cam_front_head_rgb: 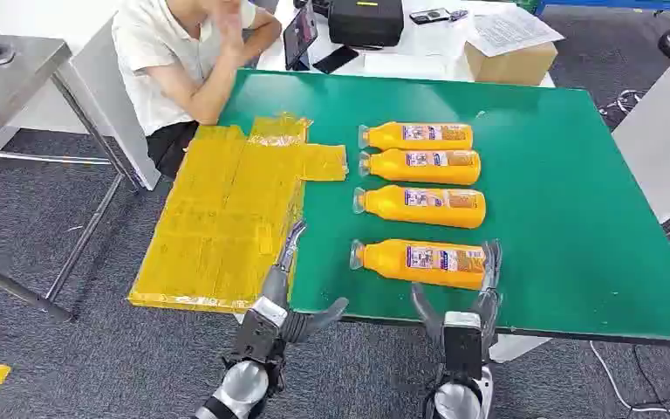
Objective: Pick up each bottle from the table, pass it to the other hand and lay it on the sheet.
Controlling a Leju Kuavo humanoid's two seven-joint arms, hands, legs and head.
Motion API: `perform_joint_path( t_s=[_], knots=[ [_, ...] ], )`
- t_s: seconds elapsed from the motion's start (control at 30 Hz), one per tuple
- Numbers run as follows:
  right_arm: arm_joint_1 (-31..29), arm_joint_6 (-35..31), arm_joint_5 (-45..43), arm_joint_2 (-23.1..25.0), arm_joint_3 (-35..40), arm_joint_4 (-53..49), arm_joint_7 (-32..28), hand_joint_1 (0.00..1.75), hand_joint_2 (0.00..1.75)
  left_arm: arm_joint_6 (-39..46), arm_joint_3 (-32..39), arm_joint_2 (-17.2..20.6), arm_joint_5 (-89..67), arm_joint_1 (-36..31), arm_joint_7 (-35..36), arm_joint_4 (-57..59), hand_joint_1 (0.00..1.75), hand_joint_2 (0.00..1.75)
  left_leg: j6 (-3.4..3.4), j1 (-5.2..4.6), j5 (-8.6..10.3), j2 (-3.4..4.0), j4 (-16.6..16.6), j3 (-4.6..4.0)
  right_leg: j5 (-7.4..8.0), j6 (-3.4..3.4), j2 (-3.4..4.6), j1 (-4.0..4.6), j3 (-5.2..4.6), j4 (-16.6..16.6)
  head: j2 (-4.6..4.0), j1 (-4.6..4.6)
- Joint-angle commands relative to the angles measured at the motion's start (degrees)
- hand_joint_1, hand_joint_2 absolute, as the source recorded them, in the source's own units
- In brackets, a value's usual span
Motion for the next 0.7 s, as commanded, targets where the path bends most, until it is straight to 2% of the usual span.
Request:
perform_joint_path(
  t_s=[0.03,0.27,0.33,0.4,0.53,0.63,0.7],
  knots=[
    [-0.4,-1.1,1.2,-1.1,2.1,1.6,0.0,0.00,1.75,0.3,0.6,2.5,-0.2,1.7,-0.2,-3.2,0.00,1.75,-0.10,0.05,-0.09,0.09,-0.1,0.23,-0.05,-0.11,0.14,0.04,0.20,-0.1,0.00,0.00],
    [-0.6,-1.7,2.4,-0.5,1.1,0.4,0.3,0.00,1.75,2.4,0.7,2.1,-1.5,1.6,1.4,-2.9,0.00,1.75,-0.11,0.06,-0.10,0.08,0.0,0.20,-0.07,-0.12,0.14,0.04,0.17,0.0,0.00,0.00],
    [-1.5,-1.9,9.0,-1.7,-0.1,2.4,0.8,0.00,1.75,1.8,0.3,1.7,-1.4,0.6,1.5,-0.6,0.00,1.75,-0.13,0.07,-0.10,0.03,-0.1,0.31,-0.07,-0.13,0.10,0.06,0.30,-0.1,0.00,0.00],
    [-4.4,-1.9,15.8,-3.6,-3.8,5.3,1.2,0.00,1.75,0.5,-1.1,1.1,-1.3,-0.9,1.4,2.2,0.00,1.75,-0.07,0.02,-0.02,-0.04,-0.1,0.21,-0.02,-0.07,0.01,0.01,0.22,-0.1,0.00,0.00],
    [-10.4,-1.9,22.0,-7.9,-5.3,11.8,4.9,0.00,1.75,0.6,-1.9,0.2,-0.3,-3.0,0.8,5.5,0.00,1.75,-0.07,0.03,-0.01,-0.02,-0.1,0.27,0.02,-0.07,0.04,0.02,0.28,-0.1,0.00,0.00],
    [-15.3,-1.9,24.2,-10.2,-4.5,18.5,7.0,0.00,1.75,0.3,-2.2,-0.7,0.6,-5.0,0.6,7.8,0.00,1.75,-0.04,0.03,0.02,0.04,-0.1,0.28,0.08,-0.06,0.11,0.02,0.30,-0.2,0.00,0.02],
    [-19.1,-1.9,29.6,-12.3,-3.9,25.1,9.9,0.00,1.75,-0.3,-2.9,-1.1,1.3,-5.6,0.4,8.6,0.00,1.75,-0.02,0.01,0.02,0.06,-0.1,0.20,0.07,-0.04,0.10,0.01,0.22,-0.1,0.00,0.00]
  ],
)
